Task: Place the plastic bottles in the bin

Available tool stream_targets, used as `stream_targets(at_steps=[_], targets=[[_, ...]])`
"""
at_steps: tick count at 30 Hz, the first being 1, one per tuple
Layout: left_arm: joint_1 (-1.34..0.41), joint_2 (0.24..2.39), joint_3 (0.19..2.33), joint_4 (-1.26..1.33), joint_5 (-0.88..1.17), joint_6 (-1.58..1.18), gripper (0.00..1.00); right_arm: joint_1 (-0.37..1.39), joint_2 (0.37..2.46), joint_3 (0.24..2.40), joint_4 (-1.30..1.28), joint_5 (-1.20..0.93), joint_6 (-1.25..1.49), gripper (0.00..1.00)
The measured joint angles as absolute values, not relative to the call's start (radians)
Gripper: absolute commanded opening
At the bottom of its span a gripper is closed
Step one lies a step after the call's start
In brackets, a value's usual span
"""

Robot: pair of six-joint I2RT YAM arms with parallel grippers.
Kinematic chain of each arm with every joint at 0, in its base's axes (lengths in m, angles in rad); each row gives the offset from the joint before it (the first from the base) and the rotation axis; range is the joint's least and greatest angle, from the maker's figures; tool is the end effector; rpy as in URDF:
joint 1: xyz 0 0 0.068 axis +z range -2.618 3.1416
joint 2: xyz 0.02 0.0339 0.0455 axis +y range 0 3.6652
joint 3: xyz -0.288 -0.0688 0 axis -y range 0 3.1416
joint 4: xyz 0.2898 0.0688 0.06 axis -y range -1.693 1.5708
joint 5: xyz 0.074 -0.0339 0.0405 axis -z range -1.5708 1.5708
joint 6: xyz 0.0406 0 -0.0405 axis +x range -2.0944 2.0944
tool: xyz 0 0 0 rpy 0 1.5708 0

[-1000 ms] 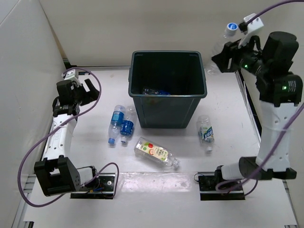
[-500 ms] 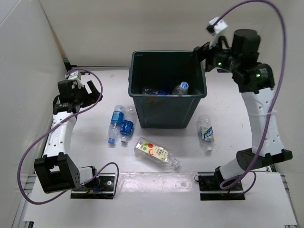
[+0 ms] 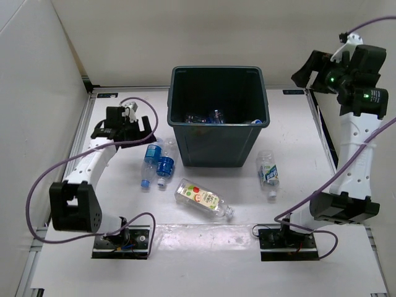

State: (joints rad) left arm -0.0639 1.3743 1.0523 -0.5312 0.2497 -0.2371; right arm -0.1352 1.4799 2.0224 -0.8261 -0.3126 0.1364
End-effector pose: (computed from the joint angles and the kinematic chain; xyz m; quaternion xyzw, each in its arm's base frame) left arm 0.3309 -0.0312 0.2758 -0.0368 0.9293 -0.1675 0.3270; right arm 0.3180 -0.0307 0.5698 0.0144 0.7956 0.1249 0.5927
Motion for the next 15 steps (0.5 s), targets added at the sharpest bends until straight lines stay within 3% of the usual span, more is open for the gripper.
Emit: stream_targets(at_steps=[5, 15], targets=[[-0.068, 1.496, 1.052, -0.577, 0.223, -0.273, 1.0, -0.176, 1.48, 1.919, -0.877, -0.37, 0.188, 0.9], [-0.111, 1.795, 1.194, -0.717, 0.216, -0.287, 1.0, -0.176, 1.467, 1.907, -0.888, -0.427, 0.206, 0.9]])
